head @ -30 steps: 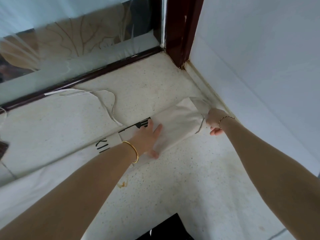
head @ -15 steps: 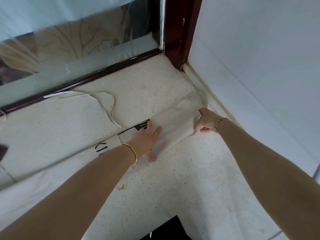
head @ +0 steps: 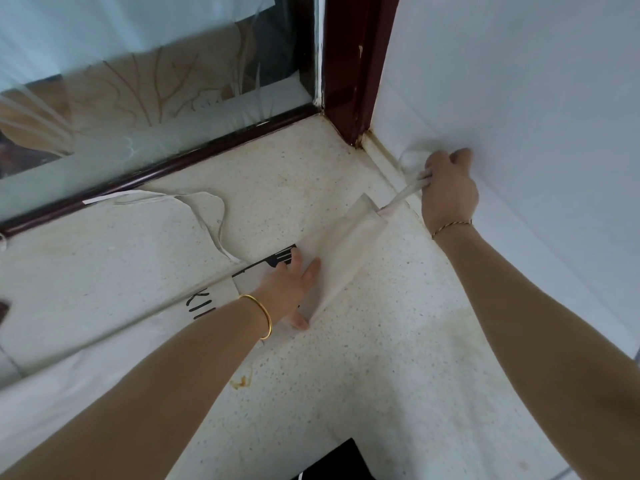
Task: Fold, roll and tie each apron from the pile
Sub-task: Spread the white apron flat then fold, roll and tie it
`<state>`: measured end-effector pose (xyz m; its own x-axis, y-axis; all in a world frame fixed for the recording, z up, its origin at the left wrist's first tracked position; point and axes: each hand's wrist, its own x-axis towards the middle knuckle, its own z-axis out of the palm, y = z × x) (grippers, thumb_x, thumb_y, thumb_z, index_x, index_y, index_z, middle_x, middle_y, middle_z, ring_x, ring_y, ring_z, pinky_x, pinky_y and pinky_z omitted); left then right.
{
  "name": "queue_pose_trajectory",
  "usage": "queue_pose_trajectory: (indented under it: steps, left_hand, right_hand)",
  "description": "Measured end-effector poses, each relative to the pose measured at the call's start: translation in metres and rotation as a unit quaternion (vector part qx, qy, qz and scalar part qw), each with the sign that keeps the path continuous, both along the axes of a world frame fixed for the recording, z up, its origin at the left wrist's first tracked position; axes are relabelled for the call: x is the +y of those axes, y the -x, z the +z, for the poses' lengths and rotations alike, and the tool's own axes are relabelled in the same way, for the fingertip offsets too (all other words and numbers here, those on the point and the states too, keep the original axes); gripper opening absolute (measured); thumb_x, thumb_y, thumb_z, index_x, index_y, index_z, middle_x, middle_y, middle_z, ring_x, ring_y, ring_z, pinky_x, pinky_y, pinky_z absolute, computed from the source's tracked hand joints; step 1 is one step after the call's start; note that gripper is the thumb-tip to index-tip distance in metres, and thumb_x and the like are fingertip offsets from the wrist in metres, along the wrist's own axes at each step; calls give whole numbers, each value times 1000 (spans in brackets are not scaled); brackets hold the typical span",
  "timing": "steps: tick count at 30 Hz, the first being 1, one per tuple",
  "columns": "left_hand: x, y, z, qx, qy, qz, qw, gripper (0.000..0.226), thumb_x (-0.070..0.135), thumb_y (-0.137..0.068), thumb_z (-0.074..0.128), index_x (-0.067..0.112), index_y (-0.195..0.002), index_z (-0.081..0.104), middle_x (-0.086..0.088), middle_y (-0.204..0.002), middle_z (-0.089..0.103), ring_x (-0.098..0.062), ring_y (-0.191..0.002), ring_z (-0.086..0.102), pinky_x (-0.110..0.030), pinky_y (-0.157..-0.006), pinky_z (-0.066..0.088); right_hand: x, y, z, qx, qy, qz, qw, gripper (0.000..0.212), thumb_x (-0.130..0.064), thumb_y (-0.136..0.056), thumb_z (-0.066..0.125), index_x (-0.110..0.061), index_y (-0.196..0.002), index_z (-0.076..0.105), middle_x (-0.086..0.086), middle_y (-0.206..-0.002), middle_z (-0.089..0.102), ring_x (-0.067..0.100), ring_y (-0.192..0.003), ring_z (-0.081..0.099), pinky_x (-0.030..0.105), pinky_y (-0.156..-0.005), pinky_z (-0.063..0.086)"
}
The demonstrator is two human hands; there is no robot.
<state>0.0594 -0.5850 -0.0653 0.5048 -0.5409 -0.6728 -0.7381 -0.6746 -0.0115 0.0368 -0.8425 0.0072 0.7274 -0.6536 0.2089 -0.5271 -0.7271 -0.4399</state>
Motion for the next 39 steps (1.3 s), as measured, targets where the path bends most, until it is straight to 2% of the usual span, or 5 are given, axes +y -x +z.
queue_pose_trajectory:
  steps: [13,21,26,29,39]
  left_hand:
    - [-45,-7,38,-48,228,33,972,45,9,-95,45,7,-137,29,-18,-128,37,-23,-78,55,-28,-67,45]
    - [-54,6,3,92,280,15,955,54,4,-98,34,16,-149,21,-12,-138,44,-30,-116,50,-44,-99,42]
    - [-15,-27,31,314,456,683,477,17,6,-100,36,2,-106,50,-18,-95,56,-26,-73,61,-36,-68,51]
    - [16,-36,32,361,461,731,351,38,38,-100,41,7,-122,37,-26,-114,54,-36,-95,61,-47,-80,53]
    - [3,-16,14,52,263,275,923,85,22,-79,68,32,-149,20,-10,-139,28,-30,-127,33,-37,-107,34]
  right_hand:
    - [17,-14,28,2,109,162,981,20,-2,-85,50,-6,-102,61,13,-130,45,29,-85,53,31,-67,43]
    - [51,-8,17,19,60,358,932,25,9,-81,50,-5,-95,64,10,-136,44,23,-111,49,19,-76,40]
    - [85,10,-13,70,-171,415,891,41,19,-79,40,-10,-84,68,1,-111,64,20,-106,60,12,-89,42]
    - [92,16,-29,176,-298,423,838,50,19,-77,40,-23,-66,65,-8,-82,70,41,-92,63,51,-90,49]
    - [92,19,-35,283,-254,443,812,49,21,-66,39,-22,-49,56,-9,-64,67,25,-66,58,39,-75,52]
